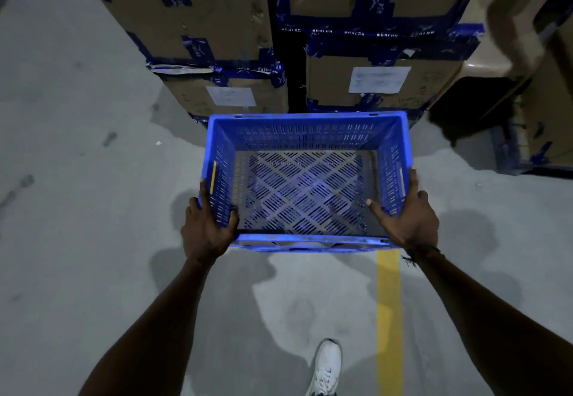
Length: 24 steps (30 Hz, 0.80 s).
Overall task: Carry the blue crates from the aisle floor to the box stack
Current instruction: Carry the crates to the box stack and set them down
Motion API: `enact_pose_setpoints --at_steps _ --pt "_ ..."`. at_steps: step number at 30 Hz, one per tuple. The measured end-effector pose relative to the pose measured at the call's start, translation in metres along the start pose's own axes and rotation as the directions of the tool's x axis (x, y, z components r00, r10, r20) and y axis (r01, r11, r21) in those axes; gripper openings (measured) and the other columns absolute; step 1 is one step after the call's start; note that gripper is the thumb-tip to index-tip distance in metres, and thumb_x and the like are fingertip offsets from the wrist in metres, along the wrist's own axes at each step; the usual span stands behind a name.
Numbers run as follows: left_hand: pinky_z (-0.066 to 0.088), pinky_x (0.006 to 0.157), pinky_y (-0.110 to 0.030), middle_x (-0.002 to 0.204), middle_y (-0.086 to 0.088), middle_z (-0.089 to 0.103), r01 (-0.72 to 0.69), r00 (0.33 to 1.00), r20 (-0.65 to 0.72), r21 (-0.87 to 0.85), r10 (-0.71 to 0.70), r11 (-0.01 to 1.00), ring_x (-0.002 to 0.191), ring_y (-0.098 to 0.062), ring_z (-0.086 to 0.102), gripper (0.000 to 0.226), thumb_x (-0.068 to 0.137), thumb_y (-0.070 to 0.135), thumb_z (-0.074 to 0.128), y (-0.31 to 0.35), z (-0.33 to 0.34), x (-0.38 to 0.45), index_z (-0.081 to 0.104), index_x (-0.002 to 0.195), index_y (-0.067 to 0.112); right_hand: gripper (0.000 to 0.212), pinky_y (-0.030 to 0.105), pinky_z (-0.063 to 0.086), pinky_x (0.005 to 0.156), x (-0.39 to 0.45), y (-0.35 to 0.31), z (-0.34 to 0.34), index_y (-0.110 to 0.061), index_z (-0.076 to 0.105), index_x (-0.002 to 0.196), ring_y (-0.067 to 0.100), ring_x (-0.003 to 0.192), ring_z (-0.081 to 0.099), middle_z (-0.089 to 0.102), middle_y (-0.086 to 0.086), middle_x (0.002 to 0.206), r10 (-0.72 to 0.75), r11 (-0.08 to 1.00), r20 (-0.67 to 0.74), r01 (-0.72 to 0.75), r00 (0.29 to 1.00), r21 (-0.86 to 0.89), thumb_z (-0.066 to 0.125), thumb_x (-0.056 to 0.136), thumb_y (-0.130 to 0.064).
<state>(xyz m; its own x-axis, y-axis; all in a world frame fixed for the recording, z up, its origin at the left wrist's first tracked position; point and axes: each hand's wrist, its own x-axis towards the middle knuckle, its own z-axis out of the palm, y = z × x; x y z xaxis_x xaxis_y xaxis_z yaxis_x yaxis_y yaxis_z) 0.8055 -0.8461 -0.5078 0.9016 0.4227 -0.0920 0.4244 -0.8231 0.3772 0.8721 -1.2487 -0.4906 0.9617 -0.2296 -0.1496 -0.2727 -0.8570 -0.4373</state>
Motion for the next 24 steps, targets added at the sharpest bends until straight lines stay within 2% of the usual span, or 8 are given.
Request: enact_pose_setpoints --at_steps 5,8,14,18,21,24 --pt "0.054 0.071 -0.052 0.121 -0.013 0.048 0.009 1.0 0.022 0.009 -0.009 1.0 0.109 -0.04 0.054 0.104 0.081 0.057 0.061 0.006 0.0 -0.004 0.006 0.164 0.027 0.113 0.047 0.055 0.074 0.007 0.001 -0.003 -0.037 -0.002 0.157 0.045 0.095 0.063 0.055 0.021 0.118 -0.024 1.0 0.021 0.024 0.999 0.007 0.063 0.073 -0.077" --pt "0.054 0.07 -0.051 0.121 -0.012 0.049 0.039 0.999 0.033 0.013 -0.039 0.999 0.111 -0.038 0.054 0.106 0.079 0.053 0.067 0.009 0.003 -0.005 0.008 0.163 0.025 0.112 0.047 0.055 0.074 0.015 0.002 -0.006 -0.037 -0.002 0.157 0.044 0.096 0.064 0.055 0.021 0.123 -0.014 1.0 0.04 0.014 0.999 0.002 0.06 0.073 -0.078" --pt "0.055 0.073 -0.051 0.125 -0.011 0.048 0.056 0.997 0.062 0.002 -0.056 0.998 0.113 -0.037 0.054 0.108 0.08 0.05 0.071 0.007 0.0 -0.002 0.006 0.163 0.027 0.111 0.052 0.059 0.072 0.017 0.005 -0.003 -0.038 -0.004 0.157 0.043 0.091 0.064 0.054 0.017 0.117 -0.01 1.0 0.053 0.011 0.999 -0.009 0.055 0.074 -0.081" --pt "0.056 0.07 -0.052 0.125 -0.013 0.047 0.058 0.994 0.096 0.022 -0.06 0.998 0.113 -0.039 0.053 0.108 0.081 0.05 0.07 0.01 -0.002 -0.001 0.005 0.163 0.024 0.102 0.054 0.057 0.073 0.017 0.003 -0.005 -0.037 -0.002 0.157 0.043 0.09 0.062 0.048 0.015 0.117 0.0 1.0 0.08 0.0 0.997 -0.004 0.06 0.083 -0.068" --pt "0.056 0.073 -0.052 0.126 -0.014 0.044 0.044 0.988 0.146 0.029 -0.047 0.999 0.113 -0.04 0.049 0.107 0.084 0.05 0.068 0.008 -0.005 0.0 0.002 0.163 0.02 0.092 0.053 0.056 0.071 0.02 0.003 -0.007 -0.03 0.005 0.158 0.045 0.094 0.06 0.044 0.016 0.122 -0.017 0.999 0.101 0.02 0.995 -0.025 0.06 0.089 -0.057" --pt "0.055 0.077 -0.052 0.124 -0.018 0.043 0.01 0.986 0.166 0.027 -0.014 1.0 0.109 -0.04 0.047 0.103 0.088 0.047 0.064 0.004 -0.009 0.008 0.001 0.164 0.017 0.086 0.051 0.055 0.069 0.035 -0.001 -0.006 -0.013 0.015 0.155 0.046 0.102 0.059 0.042 0.018 0.131 -0.053 0.995 0.082 0.06 0.995 -0.08 0.047 0.088 -0.058"
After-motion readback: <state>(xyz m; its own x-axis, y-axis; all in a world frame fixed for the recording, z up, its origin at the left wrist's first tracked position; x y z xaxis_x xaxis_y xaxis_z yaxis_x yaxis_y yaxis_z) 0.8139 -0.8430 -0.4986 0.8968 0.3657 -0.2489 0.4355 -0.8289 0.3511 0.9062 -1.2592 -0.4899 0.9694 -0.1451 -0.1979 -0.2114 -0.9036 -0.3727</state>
